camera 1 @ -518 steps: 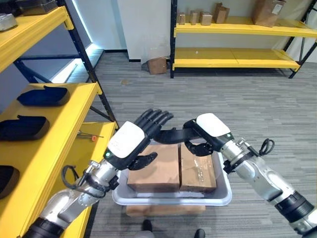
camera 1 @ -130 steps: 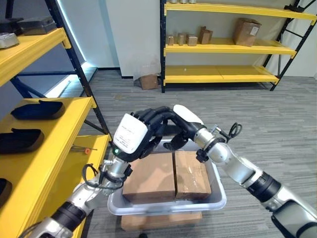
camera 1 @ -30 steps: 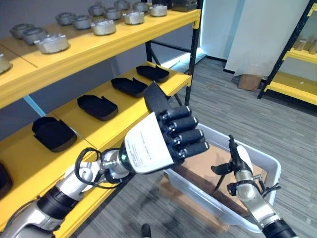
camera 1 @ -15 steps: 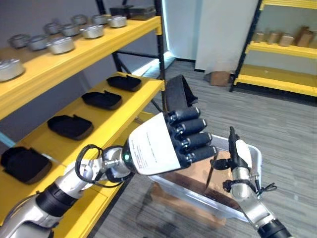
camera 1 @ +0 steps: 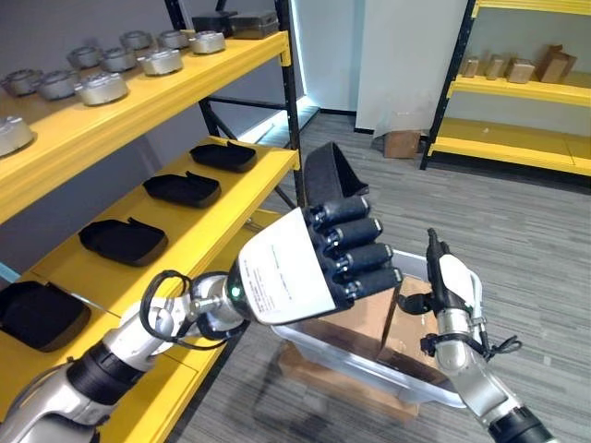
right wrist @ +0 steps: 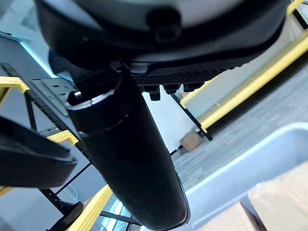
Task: Move parts from the plastic box to the shelf.
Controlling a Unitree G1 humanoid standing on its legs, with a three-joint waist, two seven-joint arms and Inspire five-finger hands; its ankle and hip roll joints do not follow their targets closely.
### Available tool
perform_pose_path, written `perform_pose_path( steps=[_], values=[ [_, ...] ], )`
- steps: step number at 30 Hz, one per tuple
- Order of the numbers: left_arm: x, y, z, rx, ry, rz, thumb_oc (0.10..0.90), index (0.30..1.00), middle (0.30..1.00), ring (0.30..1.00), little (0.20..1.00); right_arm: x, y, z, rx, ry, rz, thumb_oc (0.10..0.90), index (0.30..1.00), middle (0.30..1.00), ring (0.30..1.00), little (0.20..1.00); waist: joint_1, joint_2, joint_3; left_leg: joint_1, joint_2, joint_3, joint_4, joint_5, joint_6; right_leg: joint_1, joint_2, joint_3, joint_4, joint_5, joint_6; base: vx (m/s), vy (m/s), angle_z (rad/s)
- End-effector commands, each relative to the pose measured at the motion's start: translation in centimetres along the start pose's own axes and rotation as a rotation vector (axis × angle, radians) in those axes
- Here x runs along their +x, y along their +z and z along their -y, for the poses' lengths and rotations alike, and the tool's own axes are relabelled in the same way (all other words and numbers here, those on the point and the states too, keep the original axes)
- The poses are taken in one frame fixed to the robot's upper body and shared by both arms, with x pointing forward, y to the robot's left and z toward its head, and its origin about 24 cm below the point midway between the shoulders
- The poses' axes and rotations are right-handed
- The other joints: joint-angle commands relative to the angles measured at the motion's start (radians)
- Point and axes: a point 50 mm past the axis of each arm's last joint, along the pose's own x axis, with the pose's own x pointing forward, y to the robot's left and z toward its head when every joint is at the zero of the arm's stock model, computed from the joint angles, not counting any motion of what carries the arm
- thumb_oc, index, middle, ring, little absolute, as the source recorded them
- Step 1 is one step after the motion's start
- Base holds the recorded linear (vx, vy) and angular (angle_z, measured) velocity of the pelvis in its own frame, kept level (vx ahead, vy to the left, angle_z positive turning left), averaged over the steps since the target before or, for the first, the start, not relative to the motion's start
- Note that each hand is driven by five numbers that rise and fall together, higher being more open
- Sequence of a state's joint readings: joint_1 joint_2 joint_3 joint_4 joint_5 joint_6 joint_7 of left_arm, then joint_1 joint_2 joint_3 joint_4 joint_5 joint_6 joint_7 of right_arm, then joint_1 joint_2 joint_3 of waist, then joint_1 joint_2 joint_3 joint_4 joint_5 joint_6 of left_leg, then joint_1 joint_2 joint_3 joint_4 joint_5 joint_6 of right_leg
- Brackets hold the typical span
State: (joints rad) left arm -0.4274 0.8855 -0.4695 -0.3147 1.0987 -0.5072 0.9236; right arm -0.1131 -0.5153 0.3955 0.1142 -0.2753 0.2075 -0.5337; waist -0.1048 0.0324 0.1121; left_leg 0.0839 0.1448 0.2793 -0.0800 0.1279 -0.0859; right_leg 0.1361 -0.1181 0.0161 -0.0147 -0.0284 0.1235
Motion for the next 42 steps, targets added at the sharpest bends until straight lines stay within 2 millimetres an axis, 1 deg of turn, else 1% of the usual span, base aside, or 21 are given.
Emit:
perform_pose_path(
  steps=[1, 4, 5, 6, 9, 10, 12, 13, 14, 16, 19, 20, 21, 22, 23, 25, 29, 30, 34, 38, 42],
  values=[
    [2.6, -3.8, -1.8, 0.103, 0.211, -0.138, 0.400, 0.300, 0.300, 0.300, 0.300, 2.6, 6.7, 3.8, 0.036, -0.208, 0.305, 0.900, 1.000, 1.000, 1.000, 1.000, 0.022, -0.024, -0.032, 0.034, -0.060, -0.001, 0.049, -0.167, 0.026, -0.026, 0.095, -0.138, 0.005, -0.027, -0.058, 0.04, 0.010, -0.15],
    [2.2, -4.2, -1.9, 0.137, 0.191, -0.167, 0.400, 0.300, 0.300, 0.300, 0.300, 2.5, 6.4, 3.7, 0.042, -0.184, 0.284, 0.900, 1.000, 1.000, 1.000, 1.000, 0.026, -0.024, -0.030, 0.028, -0.062, -0.004, 0.063, -0.171, 0.026, -0.026, 0.088, -0.147, 0.007, -0.028, -0.059, 0.01, 0.002, -0.05],
    [1.7, -4.2, -2.0, 0.162, 0.176, -0.167, 0.400, 0.300, 0.300, 0.300, 0.300, 2.5, 5.8, 3.5, 0.041, -0.161, 0.260, 0.900, 1.000, 1.000, 1.000, 1.000, 0.040, -0.024, -0.026, 0.020, -0.066, -0.015, 0.074, -0.174, 0.027, -0.027, 0.084, -0.160, 0.010, -0.031, -0.062, 0.00, 0.000, 0.00],
    [1.6, -4.2, -2.1, 0.168, 0.171, -0.169, 0.400, 0.300, 0.300, 0.300, 0.300, 2.5, 5.7, 3.4, 0.042, -0.156, 0.259, 0.900, 1.000, 1.000, 1.000, 1.000, 0.041, -0.024, -0.026, 0.019, -0.067, -0.018, 0.075, -0.175, 0.027, -0.027, 0.084, -0.162, 0.010, -0.032, -0.062, -0.02, -0.013, 0.06],
    [0.6, -4.1, -2.3, 0.200, 0.137, -0.193, 0.400, 0.300, 0.300, 0.300, 0.300, 2.2, 4.7, 2.9, 0.053, -0.116, 0.241, 0.900, 1.000, 1.000, 1.000, 1.000, 0.065, -0.020, -0.021, 0.008, -0.075, -0.034, 0.075, -0.171, 0.025, -0.024, 0.076, -0.182, 0.002, -0.032, -0.062, -0.03, 0.005, 0.24],
    [0.3, -4.0, -2.5, 0.205, 0.133, -0.197, 0.400, 0.300, 0.300, 0.300, 0.300, 2.0, 4.5, 2.8, 0.052, -0.109, 0.244, 0.900, 1.000, 1.000, 1.000, 1.000, 0.072, -0.018, -0.021, 0.003, -0.078, -0.034, 0.077, -0.171, 0.025, -0.026, 0.072, -0.195, 0.001, -0.032, -0.062, -0.08, 0.031, 0.27],
    [-0.1, -3.8, -2.5, 0.208, 0.125, -0.207, 0.400, 0.300, 0.300, 0.300, 0.300, 1.9, 4.3, 2.7, 0.056, -0.100, 0.239, 0.900, 1.000, 1.000, 1.000, 1.000, 0.076, -0.016, -0.019, -0.007, -0.072, -0.010, 0.089, -0.171, 0.022, -0.027, 0.061, -0.223, 0.003, -0.033, -0.062, -0.09, 0.036, 0.38],
    [-0.3, -3.7, -2.6, 0.208, 0.124, -0.207, 0.400, 0.300, 0.300, 0.300, 0.300, 1.8, 4.1, 2.6, 0.052, -0.100, 0.232, 0.900, 1.000, 1.000, 1.000, 1.000, 0.075, -0.016, -0.016, -0.014, -0.062, 0.017, 0.104, -0.172, 0.020, -0.026, 0.052, -0.248, 0.006, -0.033, -0.062, -0.20, 0.083, 0.60],
    [-0.4, -3.4, -2.7, 0.204, 0.136, -0.200, 0.400, 0.300, 0.300, 0.300, 0.300, 1.8, 3.7, 2.7, 0.043, -0.116, 0.214, 0.900, 1.000, 1.000, 1.000, 1.000, 0.061, -0.020, -0.008, -0.017, -0.025, 0.129, 0.149, -0.184, 0.019, -0.026, 0.025, -0.324, 0.023, -0.035, -0.060, -0.16, 0.114, 0.70],
    [-0.3, -3.5, -2.7, 0.217, 0.132, -0.207, 0.400, 0.300, 0.300, 0.300, 0.300, 1.8, 3.7, 2.6, 0.039, -0.117, 0.222, 0.900, 1.000, 1.000, 1.000, 1.000, 0.058, -0.020, -0.006, -0.013, -0.009, 0.145, 0.168, -0.205, 0.014, -0.025, 0.013, -0.343, 0.036, -0.048, -0.054, -0.11, 0.114, 1.17],
    [-0.4, -3.9, -2.8, 0.240, 0.123, -0.217, 0.400, 0.300, 0.300, 0.300, 0.300, 1.9, 3.9, 2.3, 0.038, -0.117, 0.232, 0.900, 1.000, 1.000, 1.000, 1.000, 0.065, -0.024, 0.000, -0.016, 0.020, 0.171, 0.192, -0.206, 0.015, -0.036, -0.001, -0.376, 0.057, -0.051, -0.060, -0.13, 0.102, 1.11],
    [-0.6, -4.2, -3.0, 0.252, 0.118, -0.225, 0.400, 0.300, 0.300, 0.300, 0.300, 2.1, 4.0, 2.2, 0.032, -0.119, 0.242, 0.900, 1.000, 1.000, 1.000, 1.000, 0.074, -0.025, 0.002, -0.019, 0.043, 0.175, 0.209, -0.191, 0.007, -0.040, -0.008, -0.392, 0.066, -0.055, -0.064, -0.17, 0.199, 0.62],
    [-1.0, -4.4, -3.3, 0.251, 0.122, -0.237, 0.400, 0.300, 0.300, 0.300, 0.300, 2.2, 3.8, 2.3, 0.019, -0.137, 0.232, 0.900, 1.000, 1.000, 1.000, 1.000, 0.081, -0.024, 0.002, -0.016, 0.076, 0.172, 0.220, -0.160, -0.006, -0.047, -0.018, -0.403, 0.077, -0.058, -0.068, -0.15, 0.203, 0.42],
    [-1.1, -4.4, -3.4, 0.246, 0.126, -0.236, 0.400, 0.300, 0.300, 0.300, 0.300, 2.2, 3.6, 2.4, 0.017, -0.146, 0.226, 0.900, 1.000, 1.000, 1.000, 1.000, 0.085, -0.023, 0.002, -0.017, 0.083, 0.164, 0.220, -0.151, -0.010, -0.048, -0.020, -0.401, 0.082, -0.062, -0.069, -0.09, 0.189, 0.40],
    [-1.4, -4.3, -3.6, 0.242, 0.124, -0.235, 0.400, 0.300, 0.300, 0.300, 0.300, 2.3, 3.3, 2.5, 0.010, -0.154, 0.210, 0.900, 1.000, 1.000, 1.000, 1.000, 0.094, -0.021, 0.001, -0.021, 0.088, 0.139, 0.219, -0.140, -0.016, -0.049, -0.021, -0.395, 0.091, -0.069, -0.071, -0.01, 0.130, 0.37],
    [-2.0, -4.1, -3.8, 0.234, 0.121, -0.236, 0.400, 0.300, 0.300, 0.300, 0.300, 2.3, 2.6, 2.7, 0.005, -0.154, 0.180, 0.900, 1.000, 1.000, 1.000, 1.000, 0.100, -0.017, -0.001, -0.016, 0.088, 0.123, 0.195, -0.144, -0.016, -0.047, -0.026, -0.396, 0.103, -0.076, -0.069, 0.00, 0.138, 0.51],
    [-2.2, -3.9, -3.9, 0.228, 0.128, -0.236, 0.400, 0.300, 0.300, 0.300, 0.300, 2.2, 2.0, 2.8, -0.004, -0.156, 0.164, 0.900, 1.000, 1.000, 1.000, 1.000, 0.098, -0.014, -0.002, 0.007, 0.089, 0.136, 0.146, -0.155, -0.012, -0.043, -0.040, -0.413, 0.118, -0.079, -0.061, -0.02, 0.131, 0.20],
    [-2.3, -3.9, -4.0, 0.223, 0.127, -0.244, 0.400, 0.300, 0.300, 0.300, 0.300, 2.0, 1.7, 2.7, -0.012, -0.153, 0.155, 0.900, 1.000, 1.000, 1.000, 1.000, 0.098, -0.011, -0.004, 0.023, 0.079, 0.132, 0.122, -0.160, -0.007, -0.040, -0.042, -0.413, 0.121, -0.083, -0.058, -0.01, 0.125, 0.33],
    [-2.8, -3.4, -3.8, 0.193, 0.116, -0.259, 0.400, 0.300, 0.300, 0.300, 0.300, 1.6, 0.9, 2.5, -0.011, -0.150, 0.117, 0.900, 1.000, 1.000, 1.000, 1.000, 0.097, -0.012, -0.006, 0.036, 0.076, 0.132, 0.095, -0.151, -0.008, -0.028, -0.043, -0.409, 0.113, -0.080, -0.052, -0.02, 0.111, 0.08],
    [-3.2, -2.7, -3.6, 0.149, 0.111, -0.274, 0.400, 0.300, 0.300, 0.300, 0.300, 1.4, 0.4, 2.4, -0.007, -0.147, 0.087, 0.900, 1.000, 1.000, 1.000, 1.000, 0.098, -0.017, -0.006, 0.040, 0.073, 0.134, 0.081, -0.146, -0.009, -0.018, -0.043, -0.403, 0.095, -0.069, -0.043, -0.01, 0.036, 0.00],
    [-3.3, -1.9, -3.3, 0.107, 0.121, -0.271, 0.400, 0.300, 0.300, 0.300, 0.300, 1.3, 0.1, 2.2, -0.010, -0.159, 0.064, 0.900, 1.000, 1.000, 1.000, 1.000, 0.096, -0.023, -0.007, 0.047, 0.068, 0.142, 0.071, -0.144, -0.010, -0.009, -0.045, -0.394, 0.055, -0.040, -0.028, -0.02, 0.012, -0.02]
  ],
)
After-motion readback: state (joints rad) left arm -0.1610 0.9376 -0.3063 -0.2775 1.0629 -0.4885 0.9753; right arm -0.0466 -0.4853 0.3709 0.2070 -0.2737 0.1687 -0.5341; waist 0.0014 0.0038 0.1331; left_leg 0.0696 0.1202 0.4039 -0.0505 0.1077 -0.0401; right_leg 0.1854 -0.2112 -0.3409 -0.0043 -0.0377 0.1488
